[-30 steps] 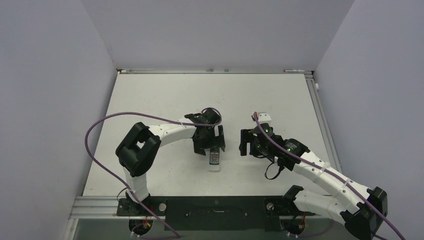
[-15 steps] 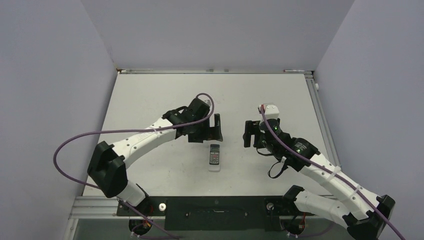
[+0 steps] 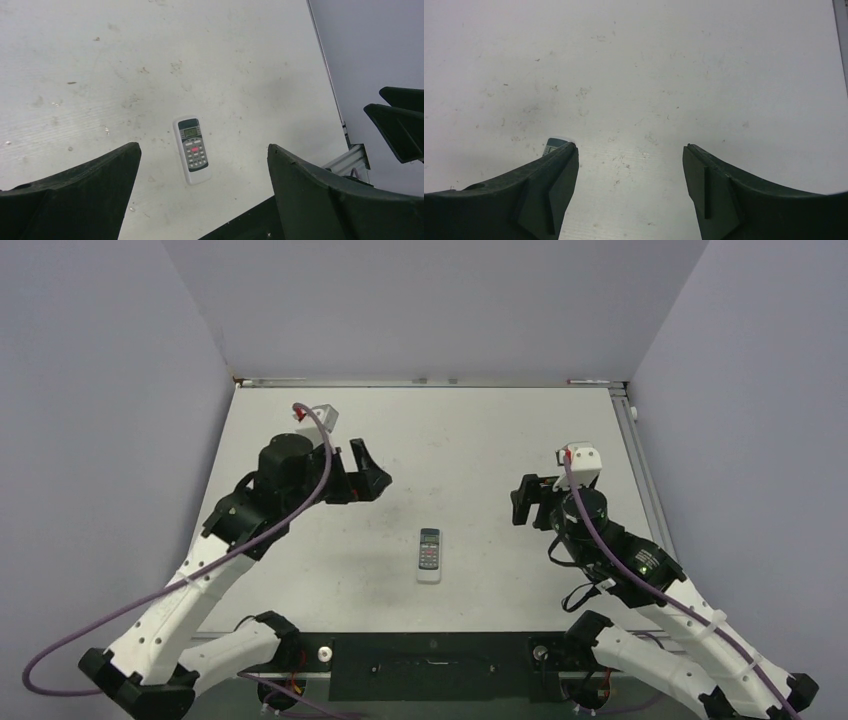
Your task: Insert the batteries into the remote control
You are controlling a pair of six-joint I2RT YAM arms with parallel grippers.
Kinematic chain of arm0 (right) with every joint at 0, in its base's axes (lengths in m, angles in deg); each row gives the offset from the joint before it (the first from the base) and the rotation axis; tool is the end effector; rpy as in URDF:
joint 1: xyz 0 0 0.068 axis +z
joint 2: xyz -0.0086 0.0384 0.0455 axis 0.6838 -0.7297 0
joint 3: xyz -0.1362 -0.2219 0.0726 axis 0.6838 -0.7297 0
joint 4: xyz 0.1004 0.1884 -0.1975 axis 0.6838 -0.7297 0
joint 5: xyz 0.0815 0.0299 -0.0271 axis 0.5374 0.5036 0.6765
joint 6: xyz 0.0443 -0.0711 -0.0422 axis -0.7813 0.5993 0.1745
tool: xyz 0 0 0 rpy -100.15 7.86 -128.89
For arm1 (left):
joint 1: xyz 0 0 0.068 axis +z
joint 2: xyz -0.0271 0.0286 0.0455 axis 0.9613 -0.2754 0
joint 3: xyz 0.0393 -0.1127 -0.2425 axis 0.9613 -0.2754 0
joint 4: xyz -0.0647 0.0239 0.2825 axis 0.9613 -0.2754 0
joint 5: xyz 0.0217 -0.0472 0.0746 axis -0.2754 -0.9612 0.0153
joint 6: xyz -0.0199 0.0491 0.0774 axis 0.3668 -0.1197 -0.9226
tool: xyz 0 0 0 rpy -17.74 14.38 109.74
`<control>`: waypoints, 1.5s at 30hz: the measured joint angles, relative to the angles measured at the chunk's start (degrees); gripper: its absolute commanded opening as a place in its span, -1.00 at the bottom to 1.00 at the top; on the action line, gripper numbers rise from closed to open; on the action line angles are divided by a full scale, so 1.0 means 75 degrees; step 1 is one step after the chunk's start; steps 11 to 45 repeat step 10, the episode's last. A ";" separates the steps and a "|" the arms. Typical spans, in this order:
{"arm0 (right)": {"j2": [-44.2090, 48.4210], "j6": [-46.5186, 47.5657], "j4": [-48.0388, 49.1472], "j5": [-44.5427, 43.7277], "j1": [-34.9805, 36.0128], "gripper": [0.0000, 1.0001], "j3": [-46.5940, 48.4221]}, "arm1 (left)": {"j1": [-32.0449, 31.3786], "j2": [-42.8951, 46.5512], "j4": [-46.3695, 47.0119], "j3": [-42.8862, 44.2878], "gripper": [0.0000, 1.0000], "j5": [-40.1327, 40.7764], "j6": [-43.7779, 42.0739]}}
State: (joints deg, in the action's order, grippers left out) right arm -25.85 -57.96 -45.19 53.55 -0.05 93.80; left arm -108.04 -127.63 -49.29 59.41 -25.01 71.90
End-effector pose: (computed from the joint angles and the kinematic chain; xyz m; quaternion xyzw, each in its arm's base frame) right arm 0.1850 0.1283 0.3380 -0.0425 0.8310 0.1473 0.5347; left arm 0.2395 -0.1657 0.3635 0.0099 0.8587 -0.3013 0.4144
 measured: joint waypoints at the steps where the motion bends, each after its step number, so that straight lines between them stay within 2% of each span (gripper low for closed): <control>1: 0.0105 0.0073 0.0032 0.0009 0.0000 0.49 -0.0026 | 0.0064 0.0309 0.0052 -0.0152 0.92 0.0105 -0.0070; 10: 0.0979 0.0530 0.0213 0.0102 0.0000 0.49 -0.0391 | 0.0160 0.2544 0.0592 -0.1964 0.92 0.0822 -0.0618; 45: 0.0979 0.0530 0.0213 0.0102 0.0000 0.49 -0.0391 | 0.0160 0.2544 0.0592 -0.1964 0.92 0.0822 -0.0618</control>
